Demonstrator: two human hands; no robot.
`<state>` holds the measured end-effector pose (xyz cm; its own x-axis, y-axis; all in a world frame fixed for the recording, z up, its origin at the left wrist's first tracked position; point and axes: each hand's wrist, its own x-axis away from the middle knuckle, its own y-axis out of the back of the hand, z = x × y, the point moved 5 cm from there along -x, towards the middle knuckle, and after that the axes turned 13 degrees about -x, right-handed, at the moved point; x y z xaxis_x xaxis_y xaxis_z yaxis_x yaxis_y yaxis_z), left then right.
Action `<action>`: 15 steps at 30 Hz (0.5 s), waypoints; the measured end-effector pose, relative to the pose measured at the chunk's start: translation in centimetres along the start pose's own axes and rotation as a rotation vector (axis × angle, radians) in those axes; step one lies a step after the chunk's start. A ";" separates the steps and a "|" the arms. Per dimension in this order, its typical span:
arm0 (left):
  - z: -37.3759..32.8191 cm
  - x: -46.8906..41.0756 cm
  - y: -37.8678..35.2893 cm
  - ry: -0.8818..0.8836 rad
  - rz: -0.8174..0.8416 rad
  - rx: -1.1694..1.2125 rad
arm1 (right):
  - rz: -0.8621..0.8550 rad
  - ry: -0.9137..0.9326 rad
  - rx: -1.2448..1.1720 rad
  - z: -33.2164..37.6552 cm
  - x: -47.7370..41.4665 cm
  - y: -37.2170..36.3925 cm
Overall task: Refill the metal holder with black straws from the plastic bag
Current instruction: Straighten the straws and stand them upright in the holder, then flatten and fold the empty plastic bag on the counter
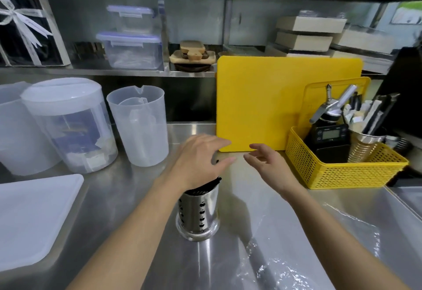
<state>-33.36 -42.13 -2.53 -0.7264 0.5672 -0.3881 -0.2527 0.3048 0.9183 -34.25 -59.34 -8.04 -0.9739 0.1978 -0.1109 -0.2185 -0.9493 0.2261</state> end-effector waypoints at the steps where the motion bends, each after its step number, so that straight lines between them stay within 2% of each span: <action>1: -1.4 -0.1 0.2 -0.028 -0.007 0.007 | -0.012 -0.006 0.039 -0.4 0.5 1.0; 4: -5.5 -0.3 -0.8 -0.120 0.024 0.003 | -0.067 -0.050 0.128 -2.2 2.5 4.3; 7: -8.5 -0.1 -4.4 -0.164 0.188 -0.018 | -0.115 -0.129 0.149 -4.8 5.0 7.3; 12: -11.2 1.4 -12.0 -0.164 0.421 0.056 | -0.187 -0.260 0.255 -9.6 9.2 12.0; 15: -11.7 2.8 -16.5 -0.083 0.533 0.099 | -0.236 -0.367 0.255 -12.7 11.7 14.6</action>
<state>-38.68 -54.53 -17.83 -0.6835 0.7199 0.1207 0.2010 0.0266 0.9792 -48.05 -74.00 -18.31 -0.8435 0.5159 0.1496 -0.3985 -0.7877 0.4698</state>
